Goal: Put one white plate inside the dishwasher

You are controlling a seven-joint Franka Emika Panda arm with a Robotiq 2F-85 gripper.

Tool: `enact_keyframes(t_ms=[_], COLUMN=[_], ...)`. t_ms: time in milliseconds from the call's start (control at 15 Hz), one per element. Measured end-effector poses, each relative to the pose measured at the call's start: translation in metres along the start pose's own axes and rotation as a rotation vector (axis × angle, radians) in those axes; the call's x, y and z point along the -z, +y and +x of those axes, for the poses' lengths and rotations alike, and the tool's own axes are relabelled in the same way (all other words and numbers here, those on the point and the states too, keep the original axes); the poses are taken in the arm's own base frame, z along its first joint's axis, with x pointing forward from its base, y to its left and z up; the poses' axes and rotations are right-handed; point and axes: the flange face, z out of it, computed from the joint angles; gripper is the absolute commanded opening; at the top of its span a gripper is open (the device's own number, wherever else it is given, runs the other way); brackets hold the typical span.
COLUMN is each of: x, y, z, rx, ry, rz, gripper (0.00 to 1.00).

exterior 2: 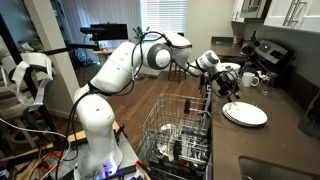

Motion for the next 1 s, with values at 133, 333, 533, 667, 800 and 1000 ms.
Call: enact_keyframes(t_ms=[133, 333, 533, 667, 800, 1000], x=[-0.002, -0.003, -0.003, -0.006, -0.008, -0.012], y=[0.001, 0.003, 0.003, 0.001, 0.001, -0.003], z=[0.0, 0.0, 0.0, -0.001, -0.001, -0.003], rx=[-0.001, -0.004, -0.004, -0.004, -0.007, -0.006], ry=[-0.002, -0.004, -0.005, -0.013, -0.018, -0.031], rz=[0.0, -0.002, -0.001, 0.007, 0.015, 0.027], gripper=[0.85, 0.81, 0.65, 0.53, 0.47, 0.32])
